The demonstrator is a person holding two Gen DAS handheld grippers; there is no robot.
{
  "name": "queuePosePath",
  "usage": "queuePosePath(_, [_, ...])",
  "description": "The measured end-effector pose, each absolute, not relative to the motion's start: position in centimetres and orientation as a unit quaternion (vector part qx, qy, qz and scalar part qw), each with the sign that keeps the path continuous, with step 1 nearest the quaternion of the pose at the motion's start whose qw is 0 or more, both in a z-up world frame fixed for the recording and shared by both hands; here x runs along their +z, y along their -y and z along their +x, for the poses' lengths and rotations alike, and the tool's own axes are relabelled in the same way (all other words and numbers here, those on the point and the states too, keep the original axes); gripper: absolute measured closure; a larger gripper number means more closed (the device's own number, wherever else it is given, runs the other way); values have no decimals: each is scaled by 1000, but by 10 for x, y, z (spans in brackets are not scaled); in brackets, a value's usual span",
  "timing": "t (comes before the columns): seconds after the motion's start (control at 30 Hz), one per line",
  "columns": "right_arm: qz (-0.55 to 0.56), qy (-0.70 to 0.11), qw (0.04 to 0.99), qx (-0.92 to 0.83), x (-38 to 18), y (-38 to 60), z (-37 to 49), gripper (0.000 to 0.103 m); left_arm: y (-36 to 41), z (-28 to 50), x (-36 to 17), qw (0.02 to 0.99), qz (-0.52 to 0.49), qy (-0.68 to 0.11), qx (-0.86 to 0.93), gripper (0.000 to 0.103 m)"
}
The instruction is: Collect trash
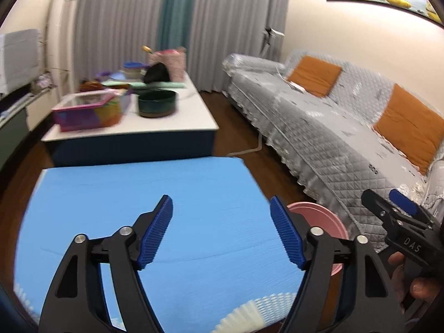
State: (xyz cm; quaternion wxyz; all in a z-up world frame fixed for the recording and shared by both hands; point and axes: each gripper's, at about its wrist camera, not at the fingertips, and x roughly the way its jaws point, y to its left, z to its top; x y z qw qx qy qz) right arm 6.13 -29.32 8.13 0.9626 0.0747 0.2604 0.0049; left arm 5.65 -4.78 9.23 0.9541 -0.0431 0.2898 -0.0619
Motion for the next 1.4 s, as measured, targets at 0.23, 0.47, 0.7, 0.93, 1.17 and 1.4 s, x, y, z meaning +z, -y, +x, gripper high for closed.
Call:
queuePosePath(0.23, [61, -252, 966, 24, 77, 253, 24, 5, -4, -3, 78, 962, -27, -271, -9, 25])
queuePosePath(0.47, [31, -271, 961, 32, 44, 220, -14, 5, -32, -52, 51, 957, -47, -283, 36, 25])
queuePosePath(0.7, [15, -308, 950, 37, 8, 206, -32, 5, -33, -71, 24, 951, -46, -302, 49, 25])
queuePosePath(0.93, [5, -295, 955, 28, 8, 203, -29, 5, -31, -68, 16, 950, -39, -306, 47, 25])
queuePosePath(1.17, [-3, -290, 957, 25, 7, 201, -30, 5, -30, -69, 10, 947, -56, -312, 46, 25])
queuePosePath(1.4, [-3, -289, 957, 20, 8, 204, -28, 5, -25, -68, 9, 947, -53, -314, 42, 25])
